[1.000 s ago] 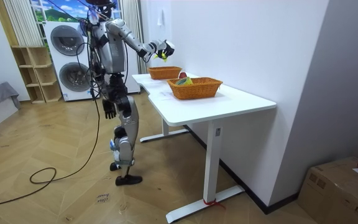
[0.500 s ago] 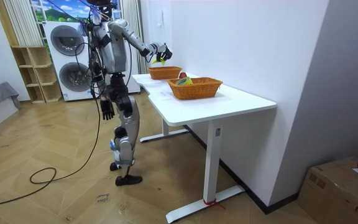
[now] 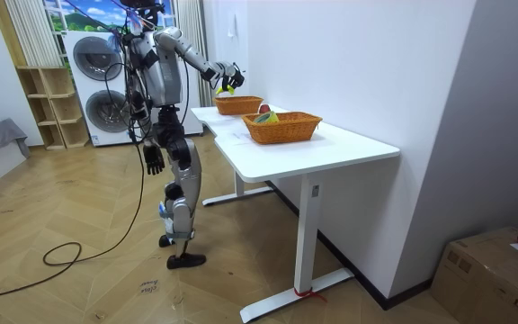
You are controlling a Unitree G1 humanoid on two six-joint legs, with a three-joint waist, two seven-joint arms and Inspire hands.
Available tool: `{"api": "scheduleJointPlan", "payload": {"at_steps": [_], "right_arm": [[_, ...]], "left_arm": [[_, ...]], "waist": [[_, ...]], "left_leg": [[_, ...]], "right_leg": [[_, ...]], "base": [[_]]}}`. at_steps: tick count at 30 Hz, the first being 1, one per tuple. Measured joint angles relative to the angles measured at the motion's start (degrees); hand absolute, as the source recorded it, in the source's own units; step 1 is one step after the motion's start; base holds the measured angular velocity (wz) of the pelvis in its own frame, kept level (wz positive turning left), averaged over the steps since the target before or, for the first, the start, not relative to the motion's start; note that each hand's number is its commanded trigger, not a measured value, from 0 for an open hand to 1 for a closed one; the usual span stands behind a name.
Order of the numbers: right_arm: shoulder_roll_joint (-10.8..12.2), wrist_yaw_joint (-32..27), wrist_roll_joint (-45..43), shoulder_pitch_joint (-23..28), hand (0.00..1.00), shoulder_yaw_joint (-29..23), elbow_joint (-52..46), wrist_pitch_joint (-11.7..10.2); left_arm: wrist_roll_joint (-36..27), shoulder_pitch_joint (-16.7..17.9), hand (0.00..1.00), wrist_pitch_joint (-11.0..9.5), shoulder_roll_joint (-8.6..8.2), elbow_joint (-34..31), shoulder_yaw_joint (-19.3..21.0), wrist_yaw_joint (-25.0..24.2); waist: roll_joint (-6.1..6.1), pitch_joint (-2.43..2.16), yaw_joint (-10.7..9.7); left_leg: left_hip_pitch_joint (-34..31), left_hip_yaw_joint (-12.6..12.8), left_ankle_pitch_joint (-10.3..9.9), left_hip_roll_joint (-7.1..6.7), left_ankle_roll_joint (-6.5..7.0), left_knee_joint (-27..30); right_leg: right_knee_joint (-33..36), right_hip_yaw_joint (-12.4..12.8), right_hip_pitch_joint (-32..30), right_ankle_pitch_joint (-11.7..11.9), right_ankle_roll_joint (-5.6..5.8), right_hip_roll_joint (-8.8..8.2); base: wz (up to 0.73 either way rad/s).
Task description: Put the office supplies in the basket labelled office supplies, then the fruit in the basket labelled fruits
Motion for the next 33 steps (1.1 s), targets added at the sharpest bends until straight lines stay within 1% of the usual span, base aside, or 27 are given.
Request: {"api": "scheduleJointPlan", "payload": {"at_steps": [2,6,10,14,18,19,20,21,22,23,33], "right_arm": [[0.0,-0.26,0.01,-0.01,1.0,1.58,0.02,-0.06],[0.01,-0.54,-0.02,-0.25,1.0,1.92,1.32,-0.7],[0.01,-1.19,-0.19,-0.29,1.0,1.95,1.82,-0.72],[0.01,-1.66,-0.18,-0.29,1.0,2.81,2.29,-1.18],[0.01,-1.75,-0.3,-0.31,1.0,3.24,2.3,-1.18],[0.01,-1.75,-0.34,-0.31,0.84,3.24,2.3,-1.17],[0.01,-1.75,-0.46,-0.31,0.6,3.24,2.3,-1.18],[0.01,-1.75,-0.55,-0.31,0.3,3.24,2.3,-1.18],[0.01,-1.76,-0.65,-0.31,0.07,3.24,2.3,-1.17],[0.01,-1.81,-0.65,-0.31,0.0,3.24,2.3,-1.17],[0.02,-2.43,-0.65,-0.3,0.0,3.27,2.33,-1.17]], "left_arm": [[0.0,-0.01,0.0,-0.08,0.06,0.0,-0.36,-0.05],[0.01,0.01,0.0,-0.32,0.06,0.0,-0.35,-0.27],[0.01,-0.04,0.0,-0.52,0.08,-0.01,-0.34,-0.27],[0.02,-0.1,0.0,-0.54,0.07,-0.03,-0.37,-0.23],[0.03,-0.14,0.0,-0.51,0.1,-0.06,-0.37,-0.19],[0.03,-0.14,0.0,-0.51,0.1,-0.06,-0.37,-0.2],[0.03,-0.15,0.0,-0.5,0.1,-0.06,-0.37,-0.2],[0.03,-0.15,0.0,-0.5,0.1,-0.06,-0.37,-0.2],[0.03,-0.14,0.0,-0.46,0.1,-0.06,-0.37,-0.2],[0.03,-0.12,0.0,-0.43,0.1,-0.06,-0.37,-0.2],[0.01,-0.15,0.0,-0.32,0.15,-0.07,-0.38,-0.25]], "waist": [[-0.04,0.02,0.03],[-0.1,0.04,0.2],[-0.24,0.22,0.42],[-0.24,0.25,0.62],[-0.21,0.28,1.14],[-0.2,0.28,1.2],[-0.2,0.29,1.32],[-0.2,0.29,1.37],[-0.19,0.29,1.41],[-0.2,0.29,1.41],[-0.19,0.29,1.39]], "left_leg": [[-0.03,-0.06,0.0,0.0,0.0,-0.07],[0.03,-0.11,0.08,-0.01,0.11,0.02],[-0.04,-0.11,0.08,0.0,0.12,-0.1],[-0.04,-0.09,0.08,0.01,0.12,-0.15],[-0.05,-0.1,0.08,0.02,0.12,-0.22],[-0.05,-0.1,0.08,0.02,0.12,-0.22],[-0.05,-0.1,0.08,0.02,0.12,-0.23],[-0.05,-0.1,0.08,0.02,0.12,-0.23],[-0.05,-0.1,0.08,0.02,0.12,-0.23],[-0.05,-0.1,0.08,0.03,0.12,-0.23],[0.06,-0.08,0.08,0.02,0.12,-0.21]], "right_leg": [[-0.04,0.0,-0.02,0.0,0.0,0.0],[-0.1,0.13,-0.07,0.0,0.0,-0.03],[-0.15,0.14,-0.19,0.0,0.0,-0.05],[-0.19,0.12,-0.21,0.0,0.01,-0.05],[-0.19,0.09,-0.24,0.0,0.01,-0.05],[-0.19,0.09,-0.24,0.0,0.01,-0.04],[-0.19,0.08,-0.24,0.0,0.01,-0.04],[-0.19,0.07,-0.24,0.0,0.01,-0.04],[-0.19,0.06,-0.24,0.0,0.01,-0.03],[-0.19,0.05,-0.23,0.0,0.01,-0.03],[-0.24,0.08,-0.13,0.0,0.01,0.0]], "base": [[0.0],[0.0],[0.0],[0.0],[0.0],[0.0],[0.0],[0.0],[0.0],[0.0],[0.0]]}}
